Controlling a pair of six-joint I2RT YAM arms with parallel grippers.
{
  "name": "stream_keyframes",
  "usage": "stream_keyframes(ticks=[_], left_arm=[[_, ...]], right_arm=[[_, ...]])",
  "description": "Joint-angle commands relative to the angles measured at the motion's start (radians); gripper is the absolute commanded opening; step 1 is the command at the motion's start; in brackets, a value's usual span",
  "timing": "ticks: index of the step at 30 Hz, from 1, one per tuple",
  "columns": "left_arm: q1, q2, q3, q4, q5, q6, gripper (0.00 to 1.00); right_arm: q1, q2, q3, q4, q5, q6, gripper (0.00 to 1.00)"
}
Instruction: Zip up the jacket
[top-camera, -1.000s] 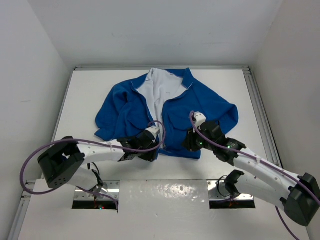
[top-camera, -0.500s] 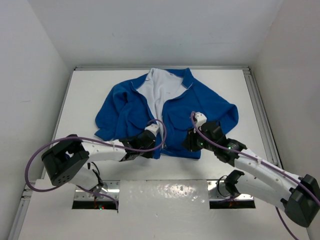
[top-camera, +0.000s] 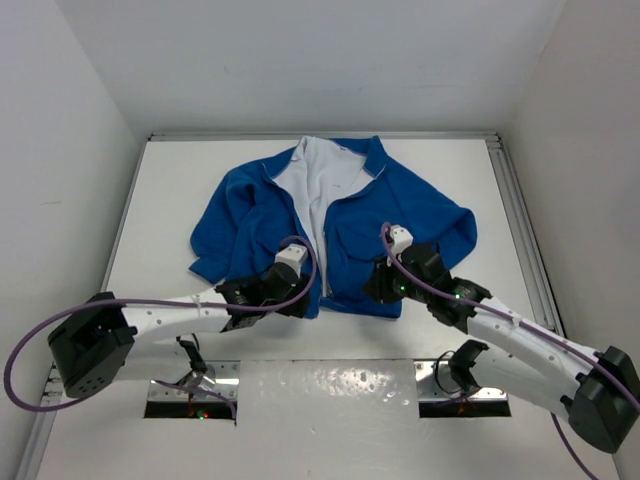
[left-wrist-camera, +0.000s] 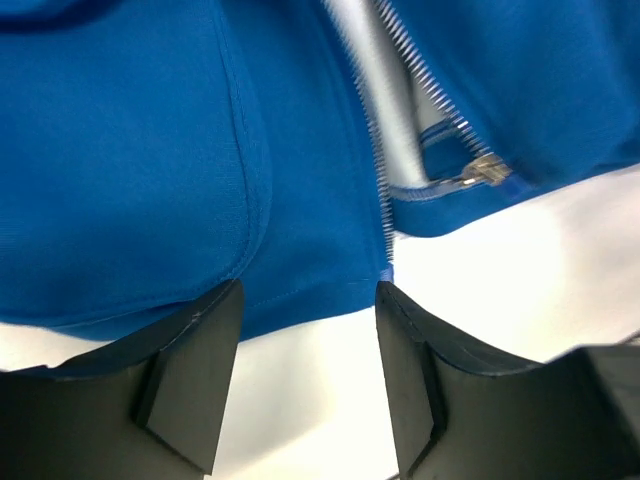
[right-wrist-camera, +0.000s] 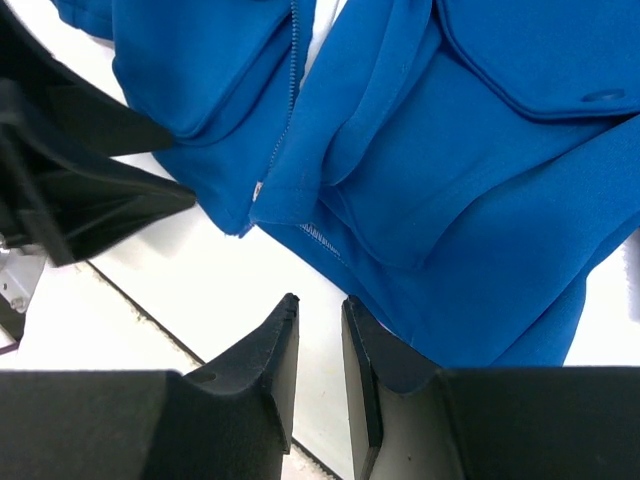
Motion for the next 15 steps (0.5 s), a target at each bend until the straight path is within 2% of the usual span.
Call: stream_keyframes(ticks=[1,10,13,15], left_arm=[[-0.016,0.076,0.015,0.044,0.021,0.028,0.54],[-0.06,0.285,0.058,0.069,-0.065,0.017,0.5],[-0.092,0.353,0.07,0.053,-0.119,-0.013,0.45],[-0.109,0.396,0.082,0.024,-0.168,-0.043,0.33]], right_arm=[[0.003,0.009,-0.001,0.051,-0.022,0.007,0.23],[0.003,-0.016,-0.026,0.059,-0.019,0.022,0.23],[0.003,-0.016,-0.018,0.054,-0.024,0.017,0.23],[0.003,-0.022,-0.023,0.06,-0.011,0.02,0.23]])
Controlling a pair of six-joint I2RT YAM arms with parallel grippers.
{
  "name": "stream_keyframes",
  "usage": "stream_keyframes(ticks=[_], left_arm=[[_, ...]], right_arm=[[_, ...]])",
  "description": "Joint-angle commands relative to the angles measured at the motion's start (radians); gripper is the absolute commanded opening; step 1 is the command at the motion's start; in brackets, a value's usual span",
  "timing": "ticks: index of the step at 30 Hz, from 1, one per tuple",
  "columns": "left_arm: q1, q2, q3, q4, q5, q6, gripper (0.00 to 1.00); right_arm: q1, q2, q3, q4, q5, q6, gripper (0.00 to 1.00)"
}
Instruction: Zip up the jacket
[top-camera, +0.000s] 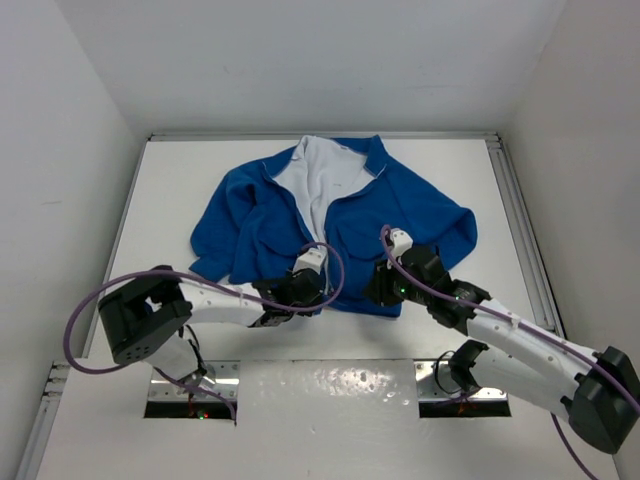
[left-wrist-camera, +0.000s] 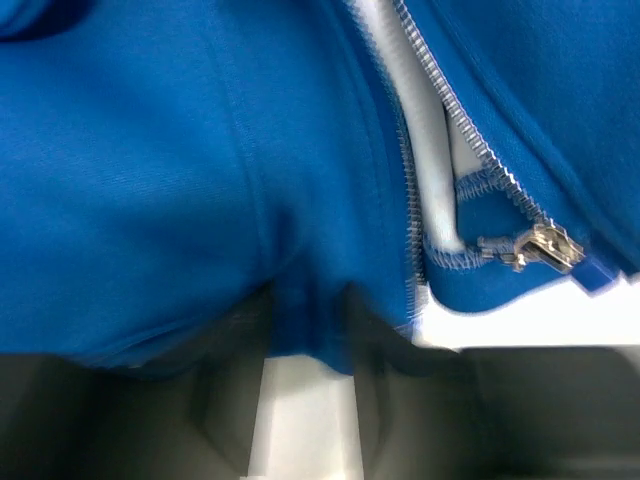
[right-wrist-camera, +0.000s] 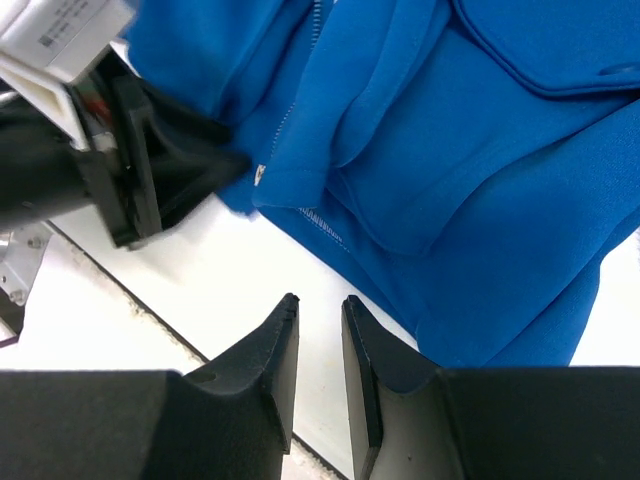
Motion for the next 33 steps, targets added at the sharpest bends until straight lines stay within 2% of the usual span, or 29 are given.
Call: stream_keyframes(ticks=[1,3,4,5,11,12,15,16,20,21,23,24,27,29,33], left_arm=[[-0.052,0.099,-0.008,-0.071,-0.074,-0.062,0.18],[-0.07,0.127,-0.008,-0.094,-0.114,-0.095,0.1],[-0.073,0.133,-0.009,-0.096,-0.119,-0.108,0.02],[-0.075,0.133,-0.011,-0.099,-0.12,-0.115,0.0],[-0.073,-0.031,-0.038,-0.079,-0.071,-0.152,0.0],[-0.075,-0.101,-0.041,-0.065,-0.058,-0.158,0.0],[-0.075,-0.255,-0.072,-0.004,-0.015,-0.192,0.0],[-0.075,-0.291,-0.083,0.002,-0.004,-0.209,0.0],[-0.075,-0.469,-0.126,0.093,-0.002,-0.237,0.0],[-0.075,-0.495,-0.143,0.135,-0.008,-0.243,0.0],[-0.073,-0.566,-0.193,0.176,-0.036,-0.255,0.0],[-0.073,-0.584,-0.212,0.224,-0.041,-0.251,0.0],[-0.073,-0.667,-0.316,0.333,-0.07,-0.252,0.0],[-0.075,-0.724,-0.356,0.386,-0.091,-0.246,0.0],[-0.075,-0.772,-0.391,0.446,-0.073,-0.226,0.0]], right_arm=[[0.004,-0.021,0.002,0.055,0.003,0.011,0.23],[0.003,-0.025,0.009,0.043,0.009,0.001,0.23],[0.003,-0.032,0.01,0.034,0.023,-0.001,0.23],[0.004,-0.032,0.01,0.034,0.023,-0.001,0.23],[0.003,-0.043,0.012,0.028,0.027,0.008,0.23],[0.003,-0.038,0.009,0.035,0.026,0.017,0.23],[0.003,-0.022,0.013,0.072,-0.003,0.086,0.12],[0.003,-0.009,0.009,0.119,-0.034,0.108,0.02],[0.006,0.055,-0.001,0.285,-0.135,0.255,0.0],[0.009,0.07,0.004,0.311,-0.152,0.275,0.01],[0.012,0.107,0.016,0.391,-0.19,0.328,0.14],[0.018,0.117,0.019,0.417,-0.197,0.343,0.32],[0.026,0.149,0.036,0.492,-0.221,0.384,0.63],[0.03,0.167,0.048,0.528,-0.221,0.416,0.66],[0.038,0.224,0.065,0.539,-0.233,0.433,0.63]])
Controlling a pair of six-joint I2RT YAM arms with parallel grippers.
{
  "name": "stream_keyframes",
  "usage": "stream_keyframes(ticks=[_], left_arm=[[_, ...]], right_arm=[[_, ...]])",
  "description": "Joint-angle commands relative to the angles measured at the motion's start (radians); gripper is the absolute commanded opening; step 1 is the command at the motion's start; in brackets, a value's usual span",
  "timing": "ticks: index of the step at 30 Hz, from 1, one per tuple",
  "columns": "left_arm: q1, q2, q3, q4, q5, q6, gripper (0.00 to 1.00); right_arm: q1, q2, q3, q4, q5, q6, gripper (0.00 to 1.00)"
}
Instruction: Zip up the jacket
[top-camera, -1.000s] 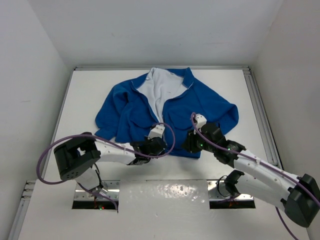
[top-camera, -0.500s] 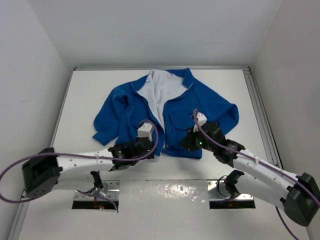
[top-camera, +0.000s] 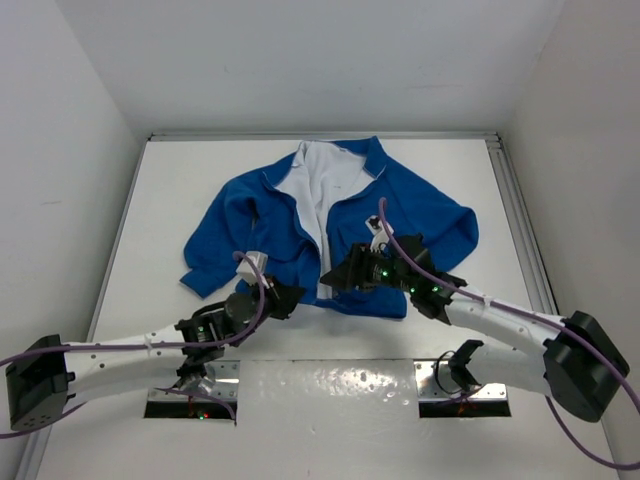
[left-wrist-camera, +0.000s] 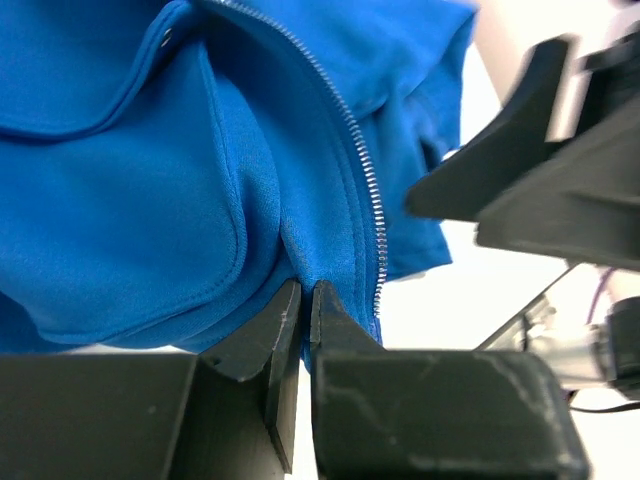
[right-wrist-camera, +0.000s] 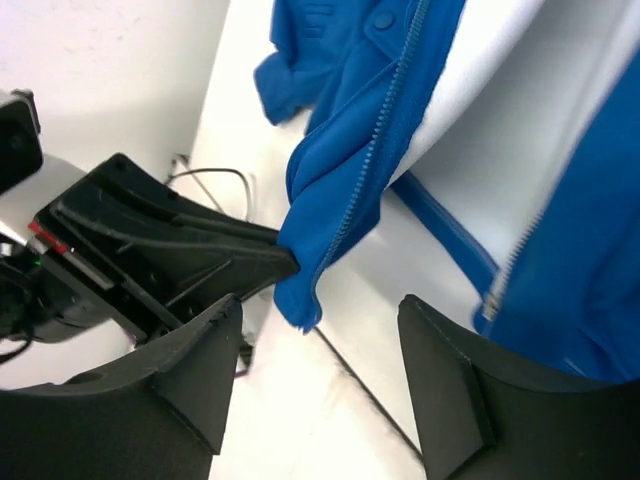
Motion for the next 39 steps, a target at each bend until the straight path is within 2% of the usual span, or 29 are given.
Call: stream_keyframes(ticks=[1,9,10,13,14,18,22,27,29,33,39], left_arm=[[-0.006,-0.038,-0.006,0.164,0.004,0.014,0.0],[-0.006,-0.036,-0.006,0.193,0.033,0.035,0.0],[-0.006,-0.038,-0.005,0.196,0.033,0.038,0.0],[-0.006,-0.049,-0.008,0.196,0.039,0.035,0.0],[-0.005,-0.052,-0.008,0.195,0.053,0.037,0.0],[-0.006,-0.087,-0.026,0.19,0.068,0.023,0.0],[-0.005,-0.108,-0.034,0.15,0.065,0.009,0.0],[-0.006,-0.134,-0.037,0.137,0.073,-0.008,0.0],[-0.006,-0.135,-0.032,0.14,0.088,-0.012,0.0],[-0.006,-0.147,-0.011,0.121,0.114,-0.023,0.23],[-0.005,-0.217,-0.023,0.101,0.128,-0.043,0.3]], right_arm=[[0.016,0.036,0.047,0.115,-0.034,0.062,0.62],[0.103,0.129,0.093,0.137,-0.019,0.071,0.57],[0.109,0.134,0.093,0.141,-0.016,0.069,0.48],[0.114,0.13,0.076,0.18,0.027,0.075,0.4],[0.113,0.128,0.065,0.207,0.04,0.075,0.32],[0.114,0.152,0.054,0.259,0.066,0.071,0.18],[0.114,0.156,0.011,0.361,0.1,0.074,0.15],[0.113,0.16,0.005,0.413,0.113,0.04,0.0],[0.113,0.172,0.019,0.43,0.09,0.019,0.0],[0.114,0.186,0.037,0.493,0.005,-0.067,0.0],[0.113,0.209,0.077,0.526,-0.098,-0.141,0.0]])
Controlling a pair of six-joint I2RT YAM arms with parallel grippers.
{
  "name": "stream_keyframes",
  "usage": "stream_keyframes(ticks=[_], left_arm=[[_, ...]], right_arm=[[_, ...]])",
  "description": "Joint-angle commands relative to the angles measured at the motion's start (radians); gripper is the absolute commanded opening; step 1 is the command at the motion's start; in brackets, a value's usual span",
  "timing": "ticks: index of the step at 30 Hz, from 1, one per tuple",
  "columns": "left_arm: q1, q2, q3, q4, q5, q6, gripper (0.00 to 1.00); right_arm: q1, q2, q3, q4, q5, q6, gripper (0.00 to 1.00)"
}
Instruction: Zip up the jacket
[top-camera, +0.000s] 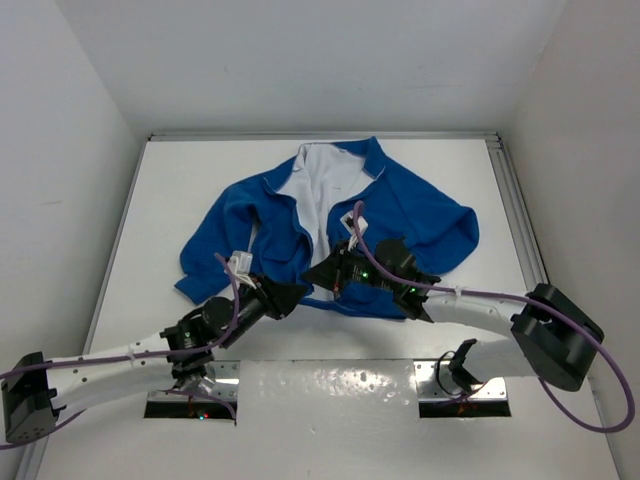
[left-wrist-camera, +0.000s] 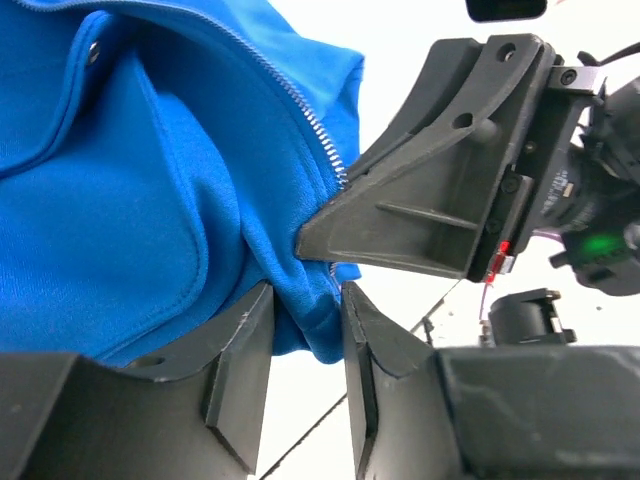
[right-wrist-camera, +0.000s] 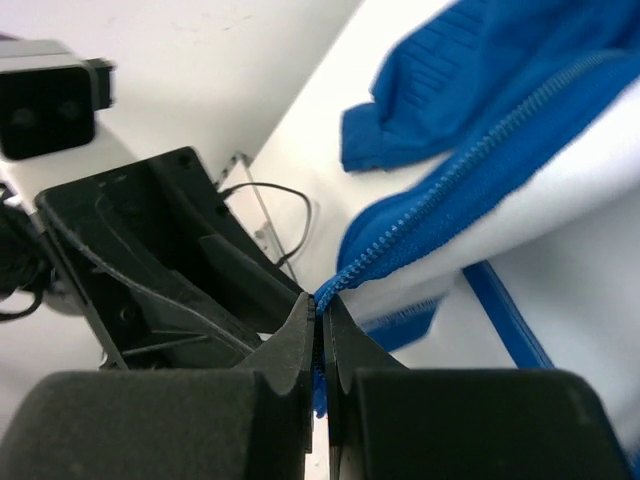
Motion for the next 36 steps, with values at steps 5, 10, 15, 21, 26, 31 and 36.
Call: stream_keyframes(ticks=[5,10,15,21,26,31,36], left_arm=[[-0.005,-0.069,0.018,0.007,0.028,-0.012,0.33],[-0.005,-0.055,0.033,0.013,0.023,0.01,0.29],[-0.005,-0.053,0.044,0.01,0.012,0.014,0.02],[-0.004,-0.056,0.042,-0.002,0.02,0.008,0.01],[-0.005,-0.081,0.034,-0.022,0.016,0.01,0.0],[-0.005,-0.11,0.03,-0.045,0.0,0.023,0.0],[-0.005,-0.113,0.019,-0.048,-0.023,0.06,0.0]], right_arm=[[0.004,0.02,0.054,0.166,-0.098,-0.029,0.0],[0.004,0.042,0.049,0.22,-0.138,0.018,0.0],[0.003,0.028,0.051,0.183,-0.143,0.005,0.0],[0.003,0.008,0.061,0.101,-0.114,-0.034,0.0],[0.001,-0.001,0.075,0.047,-0.109,-0.058,0.0],[0.003,-0.009,0.091,-0.042,-0.092,-0.087,0.03],[0.003,-0.107,0.091,-0.277,0.027,-0.156,0.59]])
